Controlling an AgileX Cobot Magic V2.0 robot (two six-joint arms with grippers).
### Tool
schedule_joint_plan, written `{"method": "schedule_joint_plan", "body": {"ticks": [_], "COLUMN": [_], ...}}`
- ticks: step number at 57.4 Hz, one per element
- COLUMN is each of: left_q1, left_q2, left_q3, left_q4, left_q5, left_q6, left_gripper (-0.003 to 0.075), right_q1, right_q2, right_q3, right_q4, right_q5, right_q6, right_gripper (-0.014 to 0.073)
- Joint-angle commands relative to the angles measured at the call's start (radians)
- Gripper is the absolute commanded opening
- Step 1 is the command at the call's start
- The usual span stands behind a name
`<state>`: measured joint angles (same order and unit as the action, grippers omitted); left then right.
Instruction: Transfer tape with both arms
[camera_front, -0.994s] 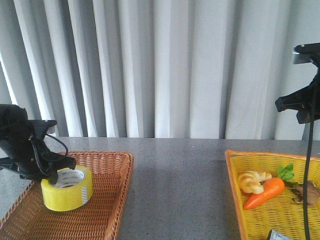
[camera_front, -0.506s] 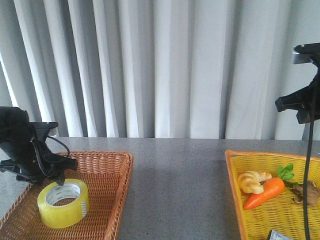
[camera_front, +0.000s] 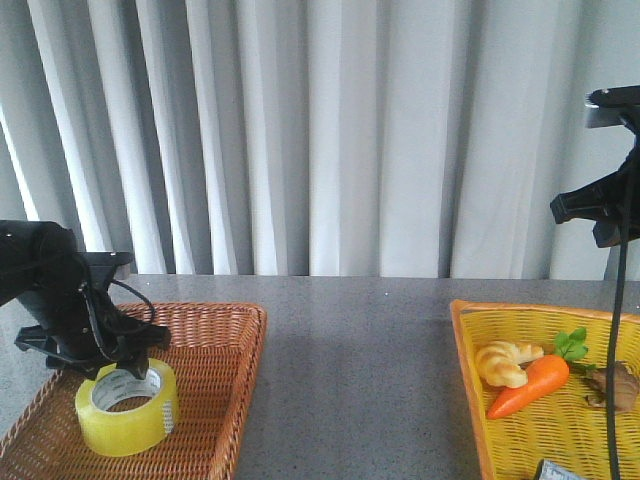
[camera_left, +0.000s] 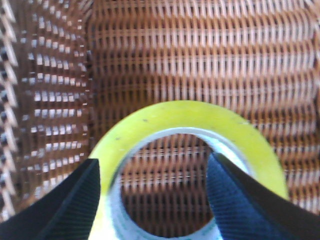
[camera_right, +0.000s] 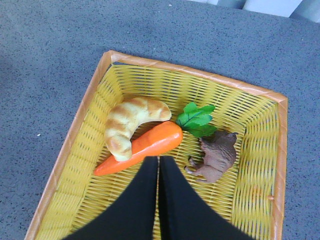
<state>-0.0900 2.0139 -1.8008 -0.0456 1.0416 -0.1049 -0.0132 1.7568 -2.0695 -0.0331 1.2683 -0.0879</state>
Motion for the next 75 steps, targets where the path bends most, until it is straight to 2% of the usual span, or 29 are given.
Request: {"method": "schedule_joint_plan", "body": {"ticks": [1, 18, 24, 31, 34, 35, 37, 39, 57, 75], "left_q1": [-0.028, -0.062, -0.062, -0.062, -0.062, -0.062, -0.062, -0.062, -0.062, -0.062], "left_q2": [-0.078, -0.241, -0.324, -0.441, -0.500, -0.515, -0.559, -0.595, -0.828, -0.917], "left_q3": [-0.025, -0.026, -0.026, -0.026, -0.026, -0.026, -0.026, -0.026, -0.026, -0.026], "left_q4": [-0.043, -0.051, -0.051, -0.065, -0.066, -0.066, -0.066, -0.066, -0.096, -0.099], "left_q5": [-0.023, -0.045, -0.044, -0.039, -0.041, -0.042, -0.047, -0.055, -0.083, -0.082], "left_q6": [0.030, 0.048, 0.048, 0.050, 0.068, 0.075, 0.087, 0.105, 0.105, 0.105], "left_gripper": [0.0450, 0.0450, 0.0418, 0.0255, 0.0143, 0.0128, 0.0037, -0.0008, -0.0007, -0.0006], "right_q1": [-0.005, -0.005, -0.005, -0.005, -0.005, -0.005, -0.005, -0.005, -0.005, -0.005], "right_q2": [-0.048, -0.048, -0.048, -0.048, -0.048, -0.048, -0.048, -0.048, -0.048, -0.048], "right_q3": [-0.024, -0.024, -0.024, -0.024, -0.024, -0.024, -0.024, -0.024, -0.024, -0.024], "right_q4": [-0.009, -0.009, -0.009, -0.009, -0.009, -0.009, -0.009, -0.009, -0.009, -0.009], "right_q5": [-0.039, -0.039, -0.039, -0.039, -0.039, -0.039, -0.039, -0.039, -0.039, -0.039], "right_q6": [0.000, 0.000, 0.000, 0.000, 0.000, 0.000, 0.000, 0.000, 0.000, 0.000], "right_gripper": [-0.0007, -0.0007, -0.0007, -0.0007, -0.0007, -0.0007, -0.0007, -0.0007, -0.0007, -0.0007]}}
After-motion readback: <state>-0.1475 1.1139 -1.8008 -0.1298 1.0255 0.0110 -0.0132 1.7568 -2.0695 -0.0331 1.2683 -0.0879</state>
